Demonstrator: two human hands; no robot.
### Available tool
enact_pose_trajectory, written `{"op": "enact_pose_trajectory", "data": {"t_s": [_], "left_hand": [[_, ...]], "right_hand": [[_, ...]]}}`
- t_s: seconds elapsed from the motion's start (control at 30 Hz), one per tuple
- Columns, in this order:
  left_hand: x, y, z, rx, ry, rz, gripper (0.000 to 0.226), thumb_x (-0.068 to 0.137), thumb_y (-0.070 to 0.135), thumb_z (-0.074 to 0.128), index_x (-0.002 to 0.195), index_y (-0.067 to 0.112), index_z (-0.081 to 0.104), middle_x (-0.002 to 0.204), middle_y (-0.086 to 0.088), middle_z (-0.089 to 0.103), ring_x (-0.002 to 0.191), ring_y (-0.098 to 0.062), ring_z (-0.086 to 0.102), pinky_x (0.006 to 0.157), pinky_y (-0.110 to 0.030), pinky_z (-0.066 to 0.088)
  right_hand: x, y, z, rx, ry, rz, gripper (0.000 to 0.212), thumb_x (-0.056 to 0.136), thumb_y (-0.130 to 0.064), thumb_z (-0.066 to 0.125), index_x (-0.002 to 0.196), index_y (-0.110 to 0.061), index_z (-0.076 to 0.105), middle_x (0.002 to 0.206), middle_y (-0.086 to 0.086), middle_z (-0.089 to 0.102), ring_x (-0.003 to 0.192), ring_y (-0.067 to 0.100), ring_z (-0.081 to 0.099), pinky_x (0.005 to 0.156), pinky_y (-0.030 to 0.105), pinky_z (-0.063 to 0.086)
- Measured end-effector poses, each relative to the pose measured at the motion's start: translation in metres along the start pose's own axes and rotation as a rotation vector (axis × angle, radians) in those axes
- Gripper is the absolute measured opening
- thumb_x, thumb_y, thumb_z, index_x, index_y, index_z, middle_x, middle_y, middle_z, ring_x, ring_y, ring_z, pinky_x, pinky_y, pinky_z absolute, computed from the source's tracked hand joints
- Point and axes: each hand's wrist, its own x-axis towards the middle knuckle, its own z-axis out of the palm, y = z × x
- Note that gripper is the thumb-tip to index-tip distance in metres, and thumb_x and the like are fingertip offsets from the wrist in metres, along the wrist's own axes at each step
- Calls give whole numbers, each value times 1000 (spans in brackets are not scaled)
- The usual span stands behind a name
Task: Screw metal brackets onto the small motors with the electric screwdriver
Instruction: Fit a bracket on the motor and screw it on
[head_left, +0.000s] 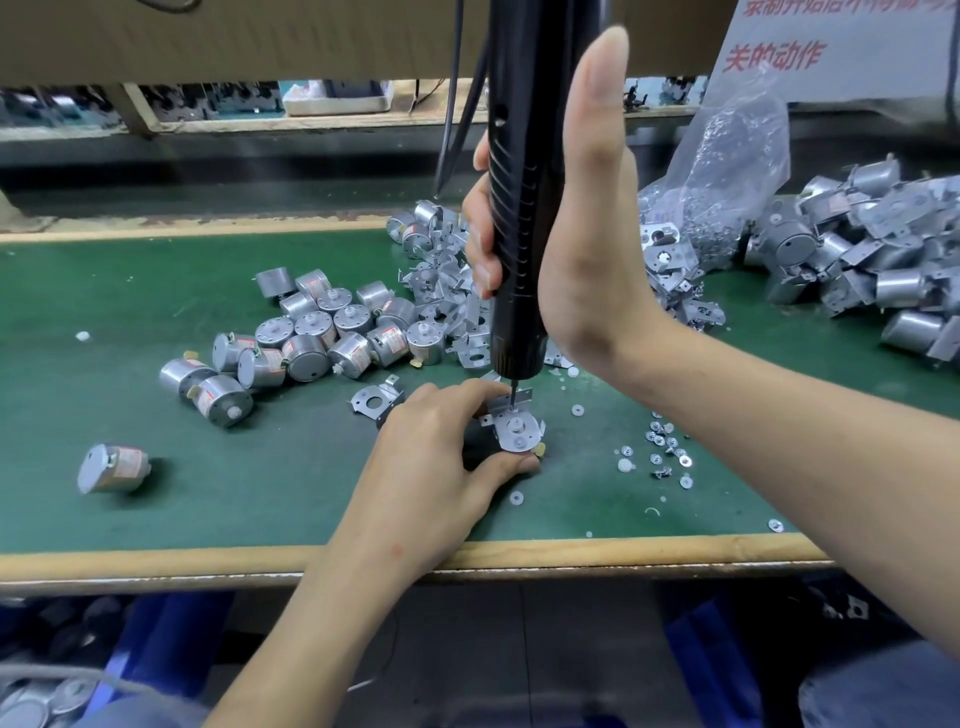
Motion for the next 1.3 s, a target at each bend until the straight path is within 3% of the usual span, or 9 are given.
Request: {"op": "enact_pose_trajectory", "data": {"t_s": [0.07, 0.2, 0.5, 0.67, 0.9, 1.1, 1.23, 1.3], "left_hand": [[0, 0, 0, -4, 5, 4, 52, 73, 47, 82, 119, 28, 65, 82, 32, 44, 82, -1, 42, 78, -1, 31], [1, 1, 0, -3, 25, 18, 50, 73, 44, 83, 117, 26, 67, 80, 34, 42, 79, 0, 38, 80, 0, 30], [0, 3, 1, 6, 38, 9, 46, 73, 44, 84, 112, 27, 67, 78, 32, 42, 83, -4, 44, 79, -5, 33], [0, 3, 1, 24, 26, -24, 50, 72, 50, 81, 116, 32, 65, 82, 26, 47, 86, -5, 48, 71, -21, 34], [0, 2, 3, 32, 38, -32, 51, 71, 51, 81, 115, 31, 65, 80, 26, 45, 83, -3, 43, 69, -23, 34], [-2, 3, 2, 37, 23, -32, 51, 72, 55, 77, 116, 32, 64, 87, 18, 53, 88, -7, 49, 76, -25, 39], [-3, 5, 1, 36, 19, -28, 53, 72, 55, 78, 117, 30, 64, 93, 12, 61, 91, -12, 54, 78, -29, 42], [-4, 6, 0, 25, 14, -17, 54, 71, 52, 79, 118, 30, 66, 91, 15, 60, 91, -12, 56, 77, -28, 43]], "right_hand": [[9, 2, 3, -40, -93, -27, 70, 103, -66, 26, 81, -4, 52, 50, 8, 47, 39, 25, 43, 44, 29, 38], [4, 9, -5, 2, -103, -53, 78, 71, -74, 29, 80, 0, 52, 51, 12, 45, 39, 25, 43, 43, 30, 39], [2, 13, -1, 8, -150, -102, 95, 71, -79, 35, 79, 15, 42, 51, 6, 47, 38, 24, 43, 43, 26, 38], [3, 14, -5, 20, -137, -101, 95, 69, -80, 36, 82, 14, 43, 50, 4, 46, 39, 23, 43, 43, 28, 39], [5, 14, -5, -2, -74, -95, 95, 69, -80, 38, 84, 13, 44, 50, 3, 48, 40, 22, 44, 43, 28, 40], [2, 15, -11, -42, -51, -127, 68, 76, -71, 47, 85, -4, 47, 52, 3, 52, 42, 22, 51, 46, 27, 43], [0, 14, -27, -304, -63, -185, 34, 100, -44, 62, 81, -16, 53, 61, 1, 62, 55, 20, 64, 57, 35, 53], [-1, 12, -43, -754, -90, -191, 48, 98, -55, 58, 67, -18, 53, 57, -3, 59, 55, 18, 59, 59, 40, 50]]}}
